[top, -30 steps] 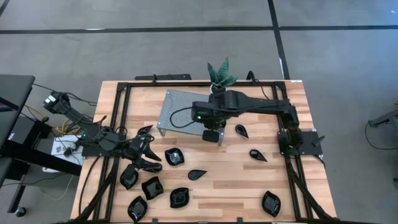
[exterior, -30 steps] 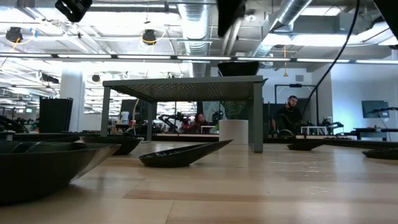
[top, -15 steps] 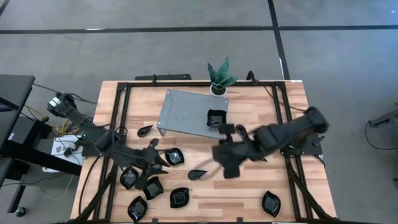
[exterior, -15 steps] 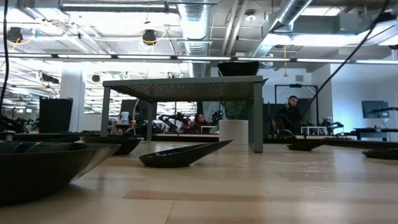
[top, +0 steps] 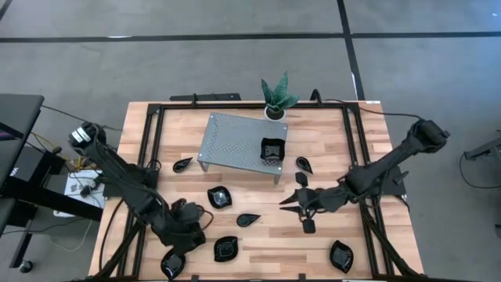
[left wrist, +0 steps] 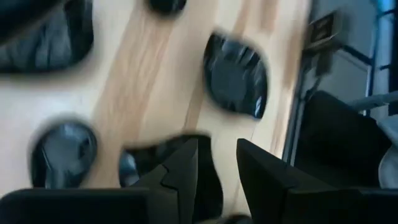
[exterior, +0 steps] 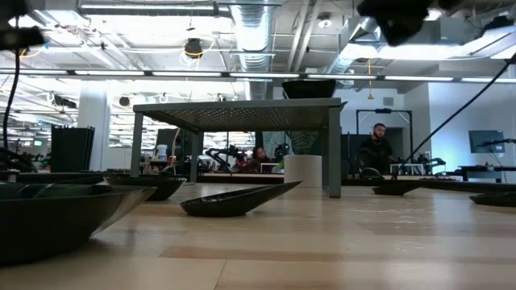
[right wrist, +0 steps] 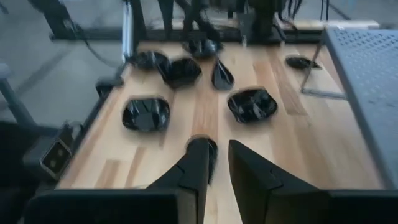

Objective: Pick & Place Mini shaped plates
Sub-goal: Stack the distorted square plate on top of the distorted square plates on the shelf

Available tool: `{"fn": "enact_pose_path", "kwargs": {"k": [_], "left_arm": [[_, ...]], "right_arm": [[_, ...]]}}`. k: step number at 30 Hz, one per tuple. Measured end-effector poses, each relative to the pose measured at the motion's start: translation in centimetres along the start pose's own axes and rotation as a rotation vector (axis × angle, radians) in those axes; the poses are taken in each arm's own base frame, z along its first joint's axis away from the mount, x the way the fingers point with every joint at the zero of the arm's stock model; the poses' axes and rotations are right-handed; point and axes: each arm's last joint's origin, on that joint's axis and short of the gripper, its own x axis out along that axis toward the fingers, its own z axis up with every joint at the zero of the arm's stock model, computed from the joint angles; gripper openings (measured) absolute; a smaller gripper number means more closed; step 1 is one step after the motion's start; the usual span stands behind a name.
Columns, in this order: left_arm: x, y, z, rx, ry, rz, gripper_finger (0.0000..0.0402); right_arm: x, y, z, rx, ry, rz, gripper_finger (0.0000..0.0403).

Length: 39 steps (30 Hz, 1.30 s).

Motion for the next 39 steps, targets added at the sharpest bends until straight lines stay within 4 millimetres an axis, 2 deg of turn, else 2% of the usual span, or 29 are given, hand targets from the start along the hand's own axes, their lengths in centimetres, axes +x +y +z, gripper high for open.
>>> {"fn": "enact_pose_path", "kwargs": {"k": [3,6,13,17,23,28,34,39], "left_arm": [[1.1,-0.5,-0.8,-0.021,0.03,0.013,0.0113],[2.2,-0.9,-1.5,-0.06,0.05,0.029,0.0113],[4.8,-2.0,-2.3,-0.166,0.063,-0.01,0.0113],[5.9,-2.0,-2.6,-0.155,0.086,0.018,0.0113],[6.1,-2.0,-3.1,-0.143,0.097,0.024,0.0113],[6.3,-1.6,-3.4,-0.144,0.101,0.038,0.0113],[6.2,-2.0,-3.7,-0.14,0.093,0.008,0.0113],[6.1,-2.2,-4.5,-0.109,0.057,0.015,0.0113]], "right_arm": [[0.4,-0.1,-1.3,-0.012,-0.031,0.007,0.0059],[0.7,-0.2,-1.3,-0.068,-0.038,0.001,0.0059],[0.9,-0.5,-0.2,0.005,-0.135,0.005,0.0059],[1.1,-1.3,0.5,-0.003,-0.193,-0.023,0.0059],[1.5,-2.5,0.8,0.012,-0.202,-0.058,0.0062],[1.8,-2.9,1.1,0.015,-0.222,0.008,0.0081],[3.7,-2.9,0.9,-0.058,-0.224,0.028,0.012],[5.9,-2.7,1.8,-0.072,-0.215,0.013,0.0152]]}}
